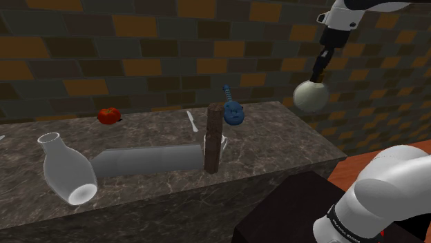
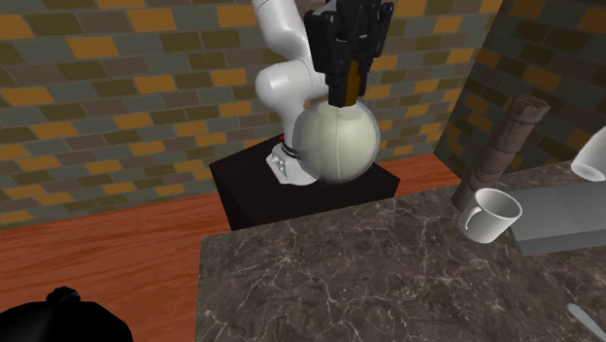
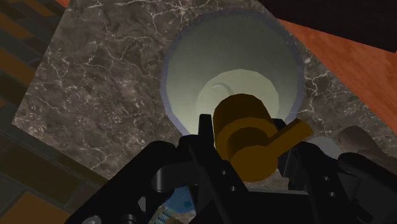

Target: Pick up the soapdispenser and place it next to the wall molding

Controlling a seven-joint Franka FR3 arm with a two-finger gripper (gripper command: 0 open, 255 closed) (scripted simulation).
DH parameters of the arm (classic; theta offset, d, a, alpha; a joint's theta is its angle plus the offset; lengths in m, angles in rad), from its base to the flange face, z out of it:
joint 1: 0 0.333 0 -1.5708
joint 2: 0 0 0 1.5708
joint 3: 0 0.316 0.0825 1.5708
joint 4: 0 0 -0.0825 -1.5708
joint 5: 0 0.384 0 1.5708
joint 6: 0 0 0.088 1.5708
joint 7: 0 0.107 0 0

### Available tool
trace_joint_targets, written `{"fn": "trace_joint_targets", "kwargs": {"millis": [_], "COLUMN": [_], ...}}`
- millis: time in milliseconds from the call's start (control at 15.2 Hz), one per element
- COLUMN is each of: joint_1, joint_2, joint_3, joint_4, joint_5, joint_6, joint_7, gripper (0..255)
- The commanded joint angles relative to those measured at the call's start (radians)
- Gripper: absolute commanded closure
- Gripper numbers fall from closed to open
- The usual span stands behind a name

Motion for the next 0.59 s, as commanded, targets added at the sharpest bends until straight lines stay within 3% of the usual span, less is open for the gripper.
{"fn": "trace_joint_targets", "kwargs": {"millis": [0,528], "joint_1": [0.019,0.082], "joint_2": [0.043,0.225], "joint_3": [0.03,0.138], "joint_4": [0.025,0.145], "joint_5": [0.024,0.097], "joint_6": [0.014,0.064], "joint_7": [0.04,0.183], "gripper": [255,255]}}
